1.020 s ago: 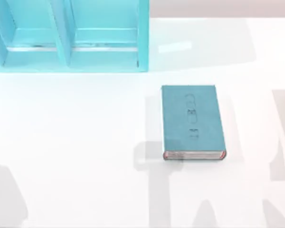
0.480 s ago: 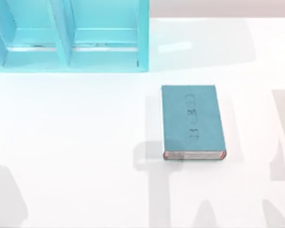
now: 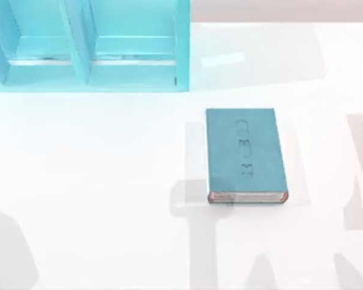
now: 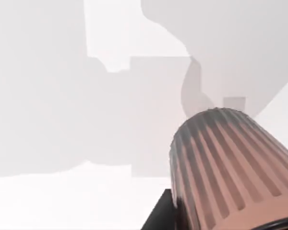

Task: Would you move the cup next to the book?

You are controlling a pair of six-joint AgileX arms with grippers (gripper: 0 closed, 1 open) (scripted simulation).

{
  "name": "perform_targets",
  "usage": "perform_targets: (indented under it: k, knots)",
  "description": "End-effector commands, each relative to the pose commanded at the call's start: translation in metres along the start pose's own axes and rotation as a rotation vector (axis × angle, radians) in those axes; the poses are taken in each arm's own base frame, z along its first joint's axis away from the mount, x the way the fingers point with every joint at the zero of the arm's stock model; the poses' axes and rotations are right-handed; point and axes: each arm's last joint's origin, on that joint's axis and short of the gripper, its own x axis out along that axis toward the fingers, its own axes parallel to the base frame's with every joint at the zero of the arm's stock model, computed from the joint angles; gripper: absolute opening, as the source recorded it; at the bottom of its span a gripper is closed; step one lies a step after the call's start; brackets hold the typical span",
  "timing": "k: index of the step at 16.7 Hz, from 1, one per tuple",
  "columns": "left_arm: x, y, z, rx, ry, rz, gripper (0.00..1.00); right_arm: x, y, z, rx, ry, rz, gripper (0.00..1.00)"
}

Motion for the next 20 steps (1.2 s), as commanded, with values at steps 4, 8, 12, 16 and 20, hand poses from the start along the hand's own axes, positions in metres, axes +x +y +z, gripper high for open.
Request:
perform_targets:
  k: [4,8,12,16,20]
  knots:
    - [-0.022,-0.001,0.002,0.006,-0.002,-0.003,0.0,0.0,0.0,0.0,0.0,0.0,0.0,1.0]
    - [-0.021,-0.001,0.001,0.006,-0.005,-0.006,0.0,0.0,0.0,0.0,0.0,0.0,0.0,1.0]
    - [-0.026,0.008,0.001,-0.024,-0.003,-0.003,0.0,0.0,0.0,0.0,0.0,0.0,0.0,1.0]
    - [-0.041,0.043,0.005,-0.142,-0.001,0.001,0.0,0.0,0.0,0.0,0.0,0.0,0.0,1.0]
    - [-0.055,0.095,0.025,-0.312,-0.009,-0.017,0.0,0.0,0.0,0.0,0.0,0.0,0.0,1.0]
